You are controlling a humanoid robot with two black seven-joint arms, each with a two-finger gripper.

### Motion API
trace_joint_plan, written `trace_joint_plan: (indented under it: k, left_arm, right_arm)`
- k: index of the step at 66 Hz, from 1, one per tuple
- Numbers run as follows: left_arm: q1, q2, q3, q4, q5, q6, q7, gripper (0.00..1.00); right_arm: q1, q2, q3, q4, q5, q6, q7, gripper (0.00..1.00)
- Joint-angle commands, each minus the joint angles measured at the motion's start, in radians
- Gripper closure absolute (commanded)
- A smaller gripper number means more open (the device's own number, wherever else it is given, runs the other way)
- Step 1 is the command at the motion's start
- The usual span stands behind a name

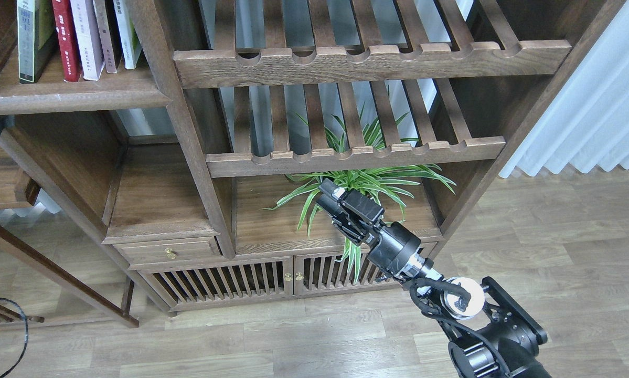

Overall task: Organize books on shelf
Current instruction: 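Withdraw the left gripper from the side shelf back toward the bookshelf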

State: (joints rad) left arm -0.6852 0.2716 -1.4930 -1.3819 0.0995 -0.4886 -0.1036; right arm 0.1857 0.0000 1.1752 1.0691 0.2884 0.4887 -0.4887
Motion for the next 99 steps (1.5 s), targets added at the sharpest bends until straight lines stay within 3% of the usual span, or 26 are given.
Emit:
trace_joint_plan:
  k: [1, 7, 11, 35, 54, 64, 77, 99]
  left_arm:
    - [0.032, -0.112, 0.003, 0.0, 0.003, 0.0, 0.139, 0.08]
    - [0.049, -0.186, 0.003, 0.0, 0.006, 0.0, 0.22, 0.09]
    - [0.058, -0.213, 0.005, 0.0, 0.008, 0.0, 0.243, 0.09]
    - [0.111, -0.267, 0.125, -0.002, 0.031, 0.0, 0.249, 0.1]
    - [0.3, -0.272, 0.25, 0.0, 0.032, 0.0, 0.249, 0.09]
    - [0.386, -0.272, 0.26, 0.0, 0.034, 0.0, 0.249, 0.07]
    - [0.412, -0.272, 0.301, 0.004, 0.037, 0.0, 0.249, 0.01]
    - [0.454, -0.27, 0.324, 0.037, 0.045, 0.0, 0.249, 0.0]
  right_arm:
    - [0.0, 0.0, -0.002, 0.0, 0.0, 0.0, 0.0, 0.29]
    - [0.001, 0.0, 0.0, 0.0, 0.0, 0.0, 0.0, 0.29]
    - [0.001, 0.0, 0.0, 0.0, 0.0, 0.0, 0.0, 0.29]
    - [0.001, 0.0, 0.001, -0.008, 0.0, 0.0, 0.0, 0.27]
    - [0.015, 0.0, -0.002, -0.006, 0.002, 0.0, 0.0, 0.21]
    - [0.023, 0.0, -0.002, -0.005, 0.002, 0.0, 0.0, 0.12]
    - [0.026, 0.0, -0.002, -0.003, 0.002, 0.0, 0.0, 0.05]
    - [0.031, 0.0, 0.006, 0.015, 0.005, 0.0, 0.0, 0.03]
